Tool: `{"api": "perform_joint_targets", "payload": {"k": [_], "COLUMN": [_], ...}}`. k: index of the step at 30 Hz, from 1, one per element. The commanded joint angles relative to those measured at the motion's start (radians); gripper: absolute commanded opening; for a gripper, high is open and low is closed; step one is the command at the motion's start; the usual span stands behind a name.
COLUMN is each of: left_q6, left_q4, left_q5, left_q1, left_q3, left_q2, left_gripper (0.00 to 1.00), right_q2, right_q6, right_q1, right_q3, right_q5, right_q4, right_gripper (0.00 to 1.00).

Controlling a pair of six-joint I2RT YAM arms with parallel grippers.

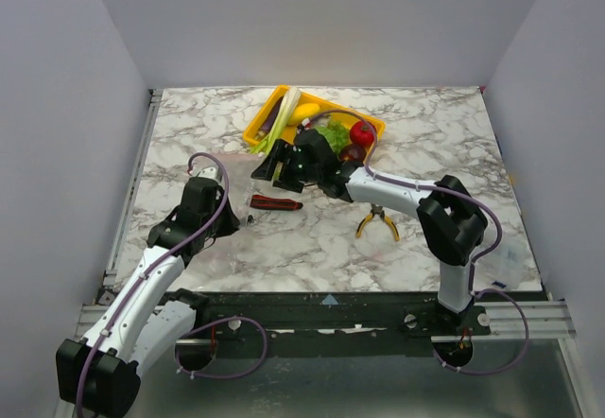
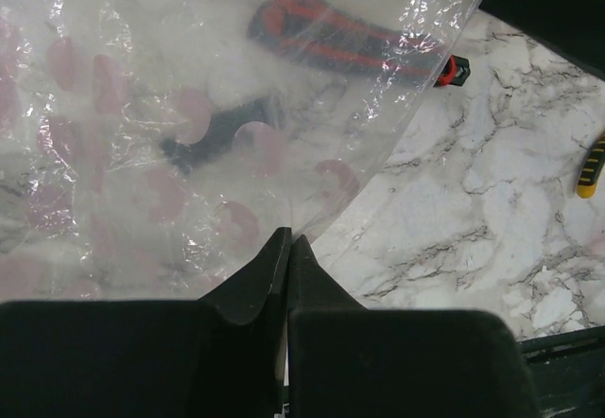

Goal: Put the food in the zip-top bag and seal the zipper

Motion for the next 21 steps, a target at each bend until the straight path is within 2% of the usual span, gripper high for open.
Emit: {"api": "perform_joint_targets", "payload": {"k": [1,6,8,12,14,16,19,20,21], "left_q6": [-0.005,-0.003,-0.003,-0.002,-0.001,-0.003,-0.006,-0.005,-0.004], "left_q4": [0.024,0.023,0.024,0.022,0.021,0.026,0.027,0.021,0.014], "left_q5": [0.04,0.038,0.041,0.043,0.039,0.04,0.049,0.053,0.06], "left_q1": [-0.009,-0.011,-0.013,-0.019,-0.023,-0.026,-0.027,-0.027,-0.027], "left_q3": [-0.011,-0.01,-0.012,-0.01,-0.01,-0.013,-0.014,-0.011,-0.002], "left_q2": [-0.005,-0.007,-0.002,-0.006,-0.015,-0.023,-0.025,-0.024,-0.024], "left_gripper": [0.0,0.0,0.0,0.0,0.0,0.0,0.0,0.0,0.0], "right_q2": [0.017,0.037,0.054,0.085,0.097,0.104,0.1,0.096,0.088], "right_q6": [-0.071,-0.119,-0.131,-0.15,-0.177,-0.192,-0.223,-0.237,-0.253], "right_q1": [0.009,0.01,0.01,0.01,0.016,0.022,0.033,0.037,0.042], "right_q3": [0.069,0.126,0.147,0.175,0.196,0.209,0.207,0.201,0.194], "right_q5": [0.065,0.086,0.096,0.117,0.127,0.152,0.175,0.178,0.181], "right_q4": [0.004,-0.017,-0.024,-0.029,-0.036,-0.04,-0.04,-0.038,-0.029], "right_gripper": [0.79,0.78,0.74,0.71,0.64,0.61,0.44,0.37,0.25]}}
